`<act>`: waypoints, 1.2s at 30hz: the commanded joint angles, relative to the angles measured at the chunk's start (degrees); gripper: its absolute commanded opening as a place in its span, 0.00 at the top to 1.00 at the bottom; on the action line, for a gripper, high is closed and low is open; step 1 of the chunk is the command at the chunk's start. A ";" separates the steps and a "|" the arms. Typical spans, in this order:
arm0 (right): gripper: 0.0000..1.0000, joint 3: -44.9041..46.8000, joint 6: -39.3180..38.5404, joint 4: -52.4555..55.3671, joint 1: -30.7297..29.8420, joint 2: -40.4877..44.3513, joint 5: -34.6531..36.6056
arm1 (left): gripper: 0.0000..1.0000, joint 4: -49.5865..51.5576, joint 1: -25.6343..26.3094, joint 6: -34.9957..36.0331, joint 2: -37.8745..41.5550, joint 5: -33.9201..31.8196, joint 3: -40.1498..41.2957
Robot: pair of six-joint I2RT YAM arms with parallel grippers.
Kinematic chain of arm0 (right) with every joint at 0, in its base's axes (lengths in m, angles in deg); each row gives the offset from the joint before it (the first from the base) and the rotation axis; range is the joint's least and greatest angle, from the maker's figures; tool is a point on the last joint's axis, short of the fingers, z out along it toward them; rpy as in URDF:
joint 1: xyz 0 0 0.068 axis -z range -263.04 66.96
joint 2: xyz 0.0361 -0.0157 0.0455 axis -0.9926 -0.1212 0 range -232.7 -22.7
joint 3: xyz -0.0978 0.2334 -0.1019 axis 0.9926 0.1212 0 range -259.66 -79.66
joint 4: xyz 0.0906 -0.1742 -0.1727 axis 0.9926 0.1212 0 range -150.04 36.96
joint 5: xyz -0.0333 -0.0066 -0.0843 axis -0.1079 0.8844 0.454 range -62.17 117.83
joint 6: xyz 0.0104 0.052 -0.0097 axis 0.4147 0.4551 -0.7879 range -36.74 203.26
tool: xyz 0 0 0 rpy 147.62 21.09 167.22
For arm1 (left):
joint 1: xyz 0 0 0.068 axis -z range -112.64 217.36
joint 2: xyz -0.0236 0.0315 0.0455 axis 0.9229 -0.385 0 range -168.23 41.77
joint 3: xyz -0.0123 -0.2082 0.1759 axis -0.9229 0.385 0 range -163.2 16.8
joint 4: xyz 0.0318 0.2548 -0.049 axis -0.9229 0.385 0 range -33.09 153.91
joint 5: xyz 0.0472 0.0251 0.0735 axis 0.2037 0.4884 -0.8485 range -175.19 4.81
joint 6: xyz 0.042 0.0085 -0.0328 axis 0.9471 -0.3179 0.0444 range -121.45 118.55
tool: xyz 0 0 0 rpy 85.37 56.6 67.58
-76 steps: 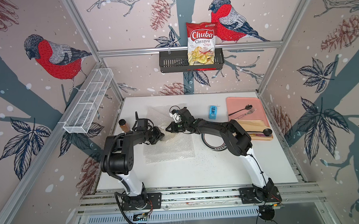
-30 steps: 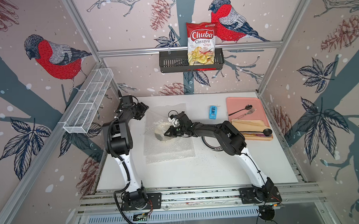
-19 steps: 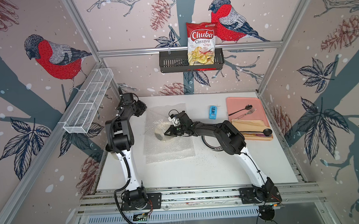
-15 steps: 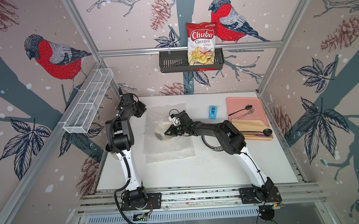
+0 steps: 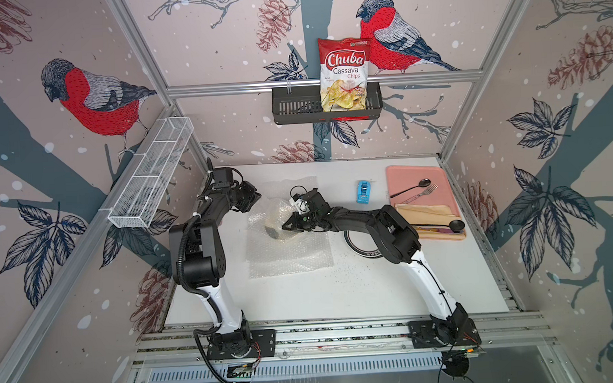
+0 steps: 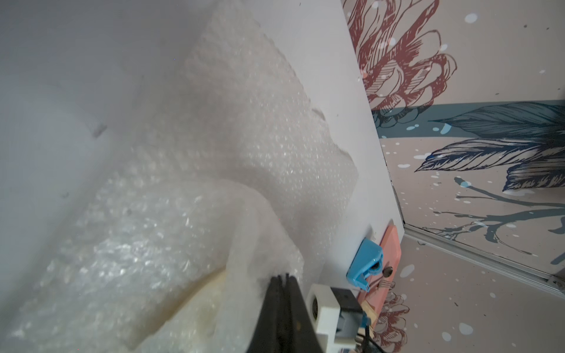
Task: Wrap dinner plates in bubble wrap
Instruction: Wrap the plate in the bubble wrap.
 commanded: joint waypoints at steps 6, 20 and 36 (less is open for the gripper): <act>0.93 1.33 0.33 1.92 0.14 0.45 3.85 | 1.00 -2.10 6.19 -8.62 9.12 -0.69 4.50; 0.92 3.83 -0.41 1.25 0.33 2.27 2.54 | 1.00 -7.01 13.89 -15.48 14.02 -5.90 17.29; 0.83 5.18 -0.44 0.54 0.83 5.78 -0.01 | 1.00 -10.38 15.00 -13.92 6.53 -12.15 28.02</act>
